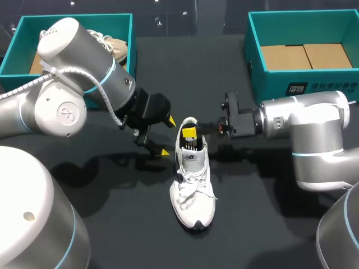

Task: Take the shoe out of the shoebox, open the shoe tongue, remove and reinsert the insole, then place the shoe into the shoebox

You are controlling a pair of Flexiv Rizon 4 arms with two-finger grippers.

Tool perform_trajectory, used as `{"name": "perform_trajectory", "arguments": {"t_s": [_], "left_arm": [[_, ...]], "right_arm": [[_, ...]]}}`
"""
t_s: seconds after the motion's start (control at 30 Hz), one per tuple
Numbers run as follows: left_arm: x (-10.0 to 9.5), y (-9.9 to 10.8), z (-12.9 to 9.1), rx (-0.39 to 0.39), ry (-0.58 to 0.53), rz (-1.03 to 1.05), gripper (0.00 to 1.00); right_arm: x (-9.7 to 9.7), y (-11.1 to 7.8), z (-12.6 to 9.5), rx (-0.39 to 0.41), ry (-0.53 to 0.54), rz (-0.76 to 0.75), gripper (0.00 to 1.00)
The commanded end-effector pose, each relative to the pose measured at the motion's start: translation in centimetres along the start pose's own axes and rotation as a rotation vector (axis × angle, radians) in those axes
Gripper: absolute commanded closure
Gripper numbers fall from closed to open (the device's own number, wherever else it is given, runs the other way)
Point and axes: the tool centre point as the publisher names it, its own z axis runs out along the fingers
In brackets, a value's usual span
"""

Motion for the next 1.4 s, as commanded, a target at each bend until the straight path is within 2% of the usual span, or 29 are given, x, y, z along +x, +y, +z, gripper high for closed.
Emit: {"name": "perform_trajectory", "arguments": {"t_s": [0.03,0.1,0.27,0.47,0.6,0.63,0.7,0.8,1.07,1.4], "left_arm": [[0.1,0.0,-0.1,-0.002,0.0,0.001,0.0],[0.1,0.0,-0.1,-0.002,0.0,0.001,0.0],[0.1,0.0,-0.1,-0.002,0.0,0.001,0.0],[0.1,0.0,-0.1,-0.002,0.0,0.001,0.0],[0.1,0.0,-0.1,-0.002,0.0,0.001,0.0],[0.1,0.0,-0.1,-0.002,0.0,0.001,0.0],[0.1,0.0,-0.1,-0.002,0.0,0.001,0.0],[0.1,0.0,-0.1,-0.002,0.0,0.001,0.0],[0.2,-0.1,-1.3,-0.009,-0.004,0.04,0.0],[-0.1,1.7,-3.8,-0.021,0.013,0.077,0.0]], "right_arm": [[-0.1,0.5,-0.6,0.013,-0.003,0.003,0.78],[-0.5,0.3,-0.3,0.016,0.005,0.015,1.0],[-1.3,-0.9,0.2,0.018,0.027,0.061,1.0],[-1.2,-2.7,0.3,0.004,0.035,0.112,1.0],[-0.6,-2.6,0.1,-0.004,0.025,0.105,1.0],[-0.4,-2.3,-0.1,-0.004,0.019,0.096,0.94],[0.0,-1.7,-0.3,-0.001,0.01,0.077,0.74],[0.4,-0.9,-0.6,0.011,-0.003,0.054,0.62],[0.7,0.2,-1.5,0.047,-0.04,0.037,0.61],[-0.2,0.4,-4.3,0.078,-0.107,0.081,0.6]]}}
